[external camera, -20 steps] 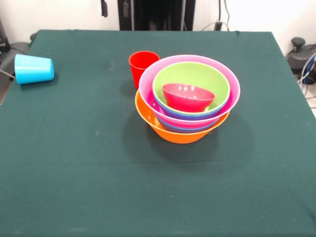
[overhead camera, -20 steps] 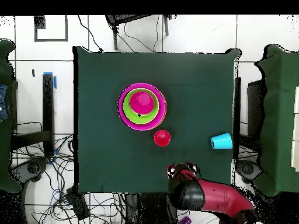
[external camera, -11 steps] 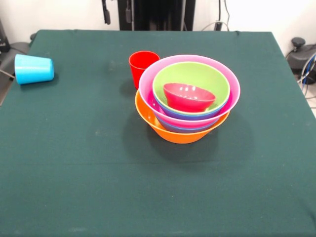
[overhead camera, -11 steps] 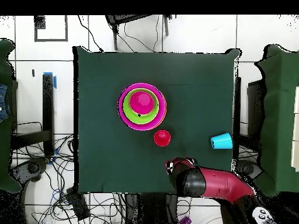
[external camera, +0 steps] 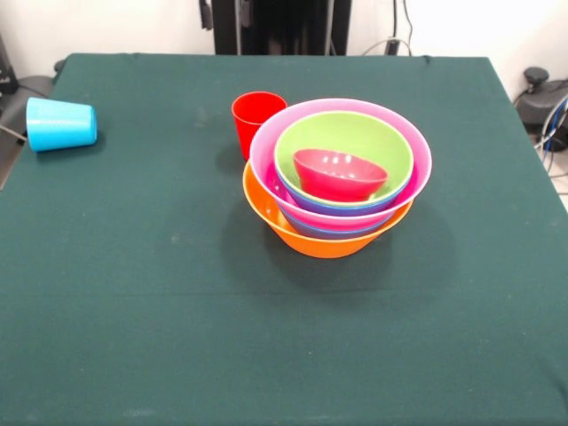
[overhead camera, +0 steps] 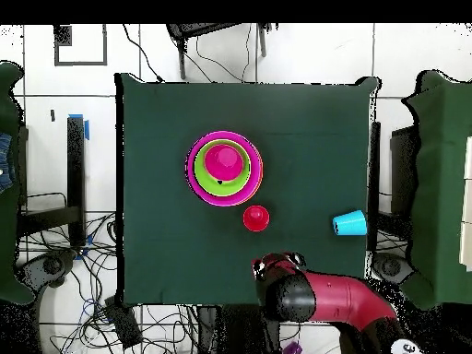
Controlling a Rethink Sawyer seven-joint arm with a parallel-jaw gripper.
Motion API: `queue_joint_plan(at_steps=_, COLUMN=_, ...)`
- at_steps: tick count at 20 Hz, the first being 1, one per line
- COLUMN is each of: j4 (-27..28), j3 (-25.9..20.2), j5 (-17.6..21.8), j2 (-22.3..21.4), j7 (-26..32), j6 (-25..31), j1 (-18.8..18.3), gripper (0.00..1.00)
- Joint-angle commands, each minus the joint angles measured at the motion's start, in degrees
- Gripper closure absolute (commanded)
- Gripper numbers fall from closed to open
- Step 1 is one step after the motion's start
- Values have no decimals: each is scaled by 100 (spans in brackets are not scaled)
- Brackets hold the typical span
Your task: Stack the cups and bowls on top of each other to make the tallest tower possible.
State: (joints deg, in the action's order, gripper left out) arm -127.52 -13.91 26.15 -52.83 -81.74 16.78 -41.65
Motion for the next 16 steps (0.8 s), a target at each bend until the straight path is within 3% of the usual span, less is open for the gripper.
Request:
queue_joint_plan(at_steps=1, j4=-1221, j3=-70, j5=436, j2=-265, j7=-761, j6=-736, j1=161, gripper=0)
queue_joint_plan(at_steps=6, j4=-1226, j3=403, j5=917, j2=224, j7=-842, j6=-1493, j1=176, gripper=0)
queue_joint_plan(at_steps=11, j4=-1238, j3=725, j5=1301, j2=544, j7=-792, j6=-1803, j1=129, gripper=0)
queue_joint_plan(at_steps=16, j4=-562, j3=1600, j5=1661, j2=1850, j7=-960, j6=-2863, j1=709, gripper=0)
